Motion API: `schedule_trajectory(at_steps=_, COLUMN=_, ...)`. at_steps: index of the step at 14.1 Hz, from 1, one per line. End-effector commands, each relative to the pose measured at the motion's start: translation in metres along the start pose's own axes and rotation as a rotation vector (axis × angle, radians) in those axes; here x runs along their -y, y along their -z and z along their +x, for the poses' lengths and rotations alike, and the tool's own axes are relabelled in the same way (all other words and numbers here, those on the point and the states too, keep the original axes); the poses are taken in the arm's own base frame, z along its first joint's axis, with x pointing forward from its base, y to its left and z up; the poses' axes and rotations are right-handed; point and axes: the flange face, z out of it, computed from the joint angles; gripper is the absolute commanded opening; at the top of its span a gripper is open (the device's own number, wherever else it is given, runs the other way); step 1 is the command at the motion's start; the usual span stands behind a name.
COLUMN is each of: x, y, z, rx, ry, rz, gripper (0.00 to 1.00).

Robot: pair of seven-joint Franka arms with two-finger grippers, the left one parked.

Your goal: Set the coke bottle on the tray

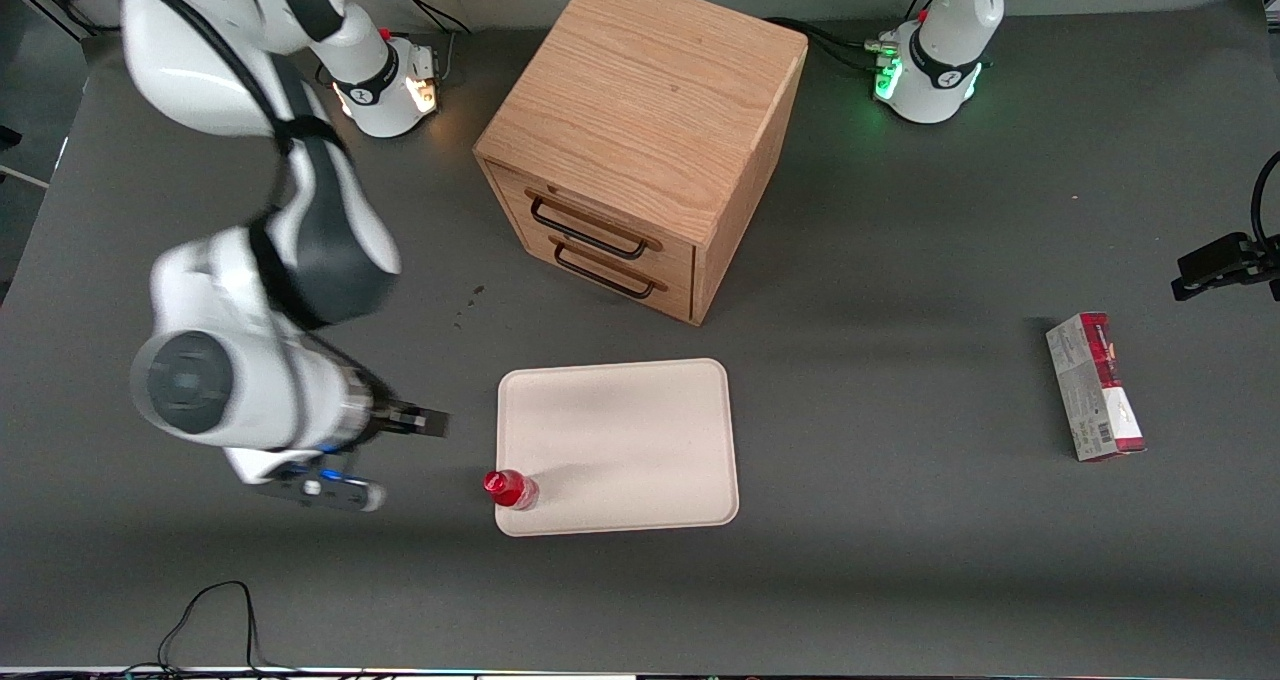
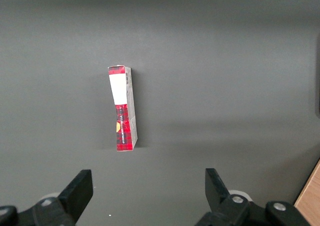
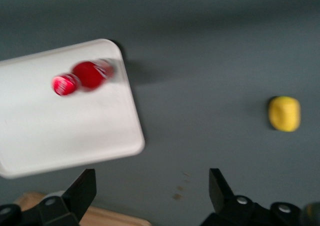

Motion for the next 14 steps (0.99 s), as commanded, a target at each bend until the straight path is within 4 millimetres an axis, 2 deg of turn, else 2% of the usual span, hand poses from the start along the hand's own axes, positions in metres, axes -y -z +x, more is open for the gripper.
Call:
schedule_trajectory(at_steps=1, x=-0.06, y=0.023, z=-0.041, rx=0.054, ry=0.1, rz=0.024, gripper=1.0)
schedule_trajectory(at_steps=4, x=-0.111, y=0.044, z=-0.078, rx=0.045, ry=0.167, rz=0.017, gripper=1.0)
schedule_trajectory(at_steps=6, x=-0.128, y=0.05, z=-0.112, rx=0.004, ry=0.172, rz=0.018, gripper=1.0)
schedule_trajectory(at_steps=8, x=-0.134, y=0.052, z=-0.144, rx=-0.034, ry=0.186, rz=0.003, gripper=1.0)
schedule_trajectory(at_steps=9, x=-0.134, y=0.058, z=-0.149, rx=-0.04, ry=0.193, rz=0.004, gripper=1.0)
schedule_trajectory(at_steps=11, x=-0.135, y=0.075, z=-0.146, rx=-0.056, ry=0.177, rz=0.008, gripper=1.0)
schedule_trajectory(at_steps=14, x=-0.131, y=0.087, z=-0.144, rx=-0.072, ry=0.19, rz=0.009, gripper=1.0)
